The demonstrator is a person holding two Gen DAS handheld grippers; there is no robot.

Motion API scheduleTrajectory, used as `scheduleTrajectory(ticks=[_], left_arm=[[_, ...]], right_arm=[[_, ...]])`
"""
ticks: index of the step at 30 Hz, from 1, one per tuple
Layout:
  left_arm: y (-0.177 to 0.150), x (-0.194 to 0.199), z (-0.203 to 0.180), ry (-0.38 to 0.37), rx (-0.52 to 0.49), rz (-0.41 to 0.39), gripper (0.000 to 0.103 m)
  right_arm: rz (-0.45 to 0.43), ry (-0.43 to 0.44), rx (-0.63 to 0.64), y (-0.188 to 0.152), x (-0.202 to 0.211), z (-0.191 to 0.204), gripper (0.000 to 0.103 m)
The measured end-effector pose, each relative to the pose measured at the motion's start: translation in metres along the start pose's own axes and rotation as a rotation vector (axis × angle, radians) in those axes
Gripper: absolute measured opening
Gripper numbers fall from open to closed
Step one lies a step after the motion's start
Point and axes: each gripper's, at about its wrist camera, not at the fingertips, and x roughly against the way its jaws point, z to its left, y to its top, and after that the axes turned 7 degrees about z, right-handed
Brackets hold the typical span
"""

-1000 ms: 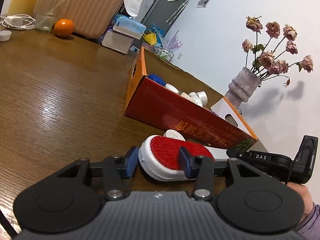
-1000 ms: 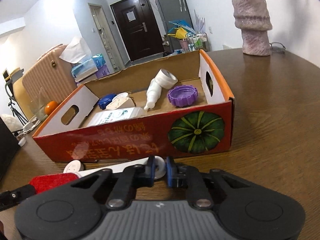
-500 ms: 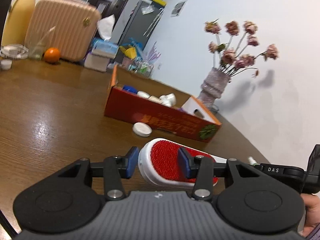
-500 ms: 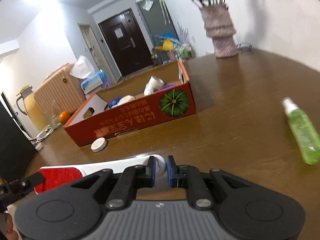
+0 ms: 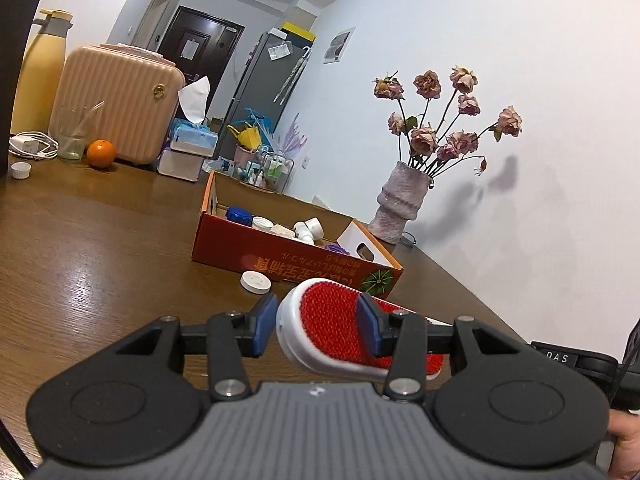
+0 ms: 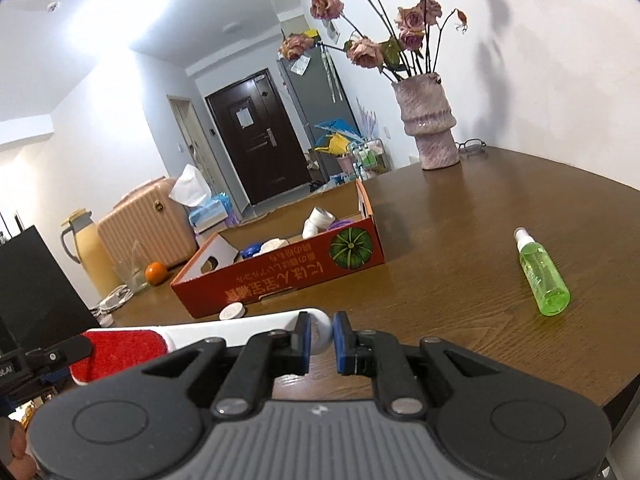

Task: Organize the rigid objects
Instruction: 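Carry the lint brush into the box and open both tools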

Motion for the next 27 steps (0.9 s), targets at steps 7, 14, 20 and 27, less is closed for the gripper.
scheduleTrajectory(ticks=[7,14,20,27], left_arm=[[0.014,-0.034,0.01,0.014,0.02,0.025,0.044],[0.077,-0.099,0.029,0.014,0.02,0.009,0.044],[0.135,-0.164,0.049,0.032,-0.015,-0.007,0.044],[0.161,-0.239,0.078,0.089,-0.012,0.012,0.046]], right_arm=[[0.019,-0.031,0.008,0.006,-0.023,-0.001,0.012],[0.008,-0.037,0.038,0.057,-0.078,0.004,0.012],[0.013,-0.023,0.051,0.119,-0.151,0.01,0.012],[0.049,-0.056,0.083,0.161,-0.245,0.015,0.012]])
